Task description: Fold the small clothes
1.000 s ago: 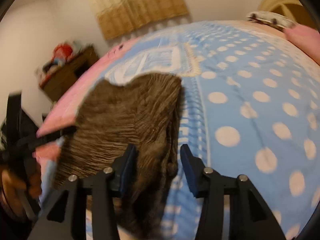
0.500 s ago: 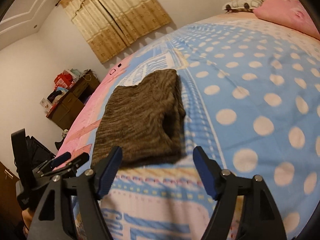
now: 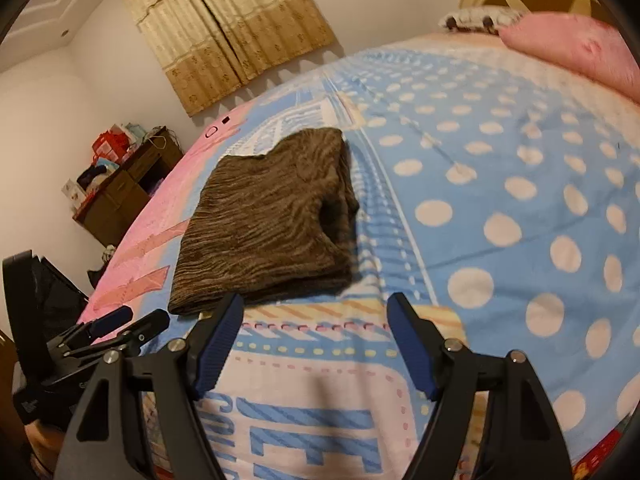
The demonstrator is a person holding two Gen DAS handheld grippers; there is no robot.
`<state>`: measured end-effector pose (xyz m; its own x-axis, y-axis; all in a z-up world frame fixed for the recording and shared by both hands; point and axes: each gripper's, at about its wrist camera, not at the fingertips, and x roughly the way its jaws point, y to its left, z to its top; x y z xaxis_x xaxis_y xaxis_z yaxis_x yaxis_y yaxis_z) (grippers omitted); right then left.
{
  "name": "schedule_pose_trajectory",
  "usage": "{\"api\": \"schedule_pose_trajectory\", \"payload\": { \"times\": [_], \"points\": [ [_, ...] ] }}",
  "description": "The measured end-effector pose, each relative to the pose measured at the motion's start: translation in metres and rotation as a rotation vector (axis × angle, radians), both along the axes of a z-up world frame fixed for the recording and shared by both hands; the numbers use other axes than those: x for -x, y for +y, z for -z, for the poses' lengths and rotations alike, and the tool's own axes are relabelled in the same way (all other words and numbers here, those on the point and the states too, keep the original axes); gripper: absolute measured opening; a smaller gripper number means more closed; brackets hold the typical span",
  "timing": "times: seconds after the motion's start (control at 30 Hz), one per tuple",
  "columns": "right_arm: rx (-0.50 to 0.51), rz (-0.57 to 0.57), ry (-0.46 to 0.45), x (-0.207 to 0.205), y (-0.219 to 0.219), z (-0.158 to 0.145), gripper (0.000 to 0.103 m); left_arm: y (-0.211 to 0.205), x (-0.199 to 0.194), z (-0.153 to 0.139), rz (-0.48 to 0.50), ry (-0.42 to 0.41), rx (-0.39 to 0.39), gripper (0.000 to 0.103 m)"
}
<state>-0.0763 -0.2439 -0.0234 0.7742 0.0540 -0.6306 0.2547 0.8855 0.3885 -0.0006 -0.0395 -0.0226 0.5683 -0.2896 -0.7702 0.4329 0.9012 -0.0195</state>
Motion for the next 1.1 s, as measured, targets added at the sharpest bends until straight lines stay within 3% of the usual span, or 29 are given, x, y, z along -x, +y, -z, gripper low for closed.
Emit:
{"api": "schedule_pose_trajectory", "payload": {
  "times": [0.2,0.4,0.77,0.9,1.1],
  "points": [
    [0.1,0.005,-0.005,-0.006,0.002,-0.004,0.083,-0.004,-0.005,0.005,0.018,0.039,0.02,0.079],
    [0.132,0.029,-0.002,-0.012,-0.012,-0.003,0.085,-0.007,-0.011,0.005,0.022,0.007,-0.001,0.079],
    [0.061,-0.005,-0.031,-0.066,-0.043,-0.014,0.089,-0.009,-0.097,-0.004,-0.086,0.14,0.2,0.079],
    [0.046,-0.014,-0.019,-0.101,-0.05,-0.012,0.089,-0.018,-0.121,0.001,-0.137,0.162,0.201,0.079],
    [0.037,-0.042,0.001,-0.129,-0.051,-0.004,0.089,-0.033,-0.131,0.003,-0.13,0.151,0.183,0.079]
  ]
}}
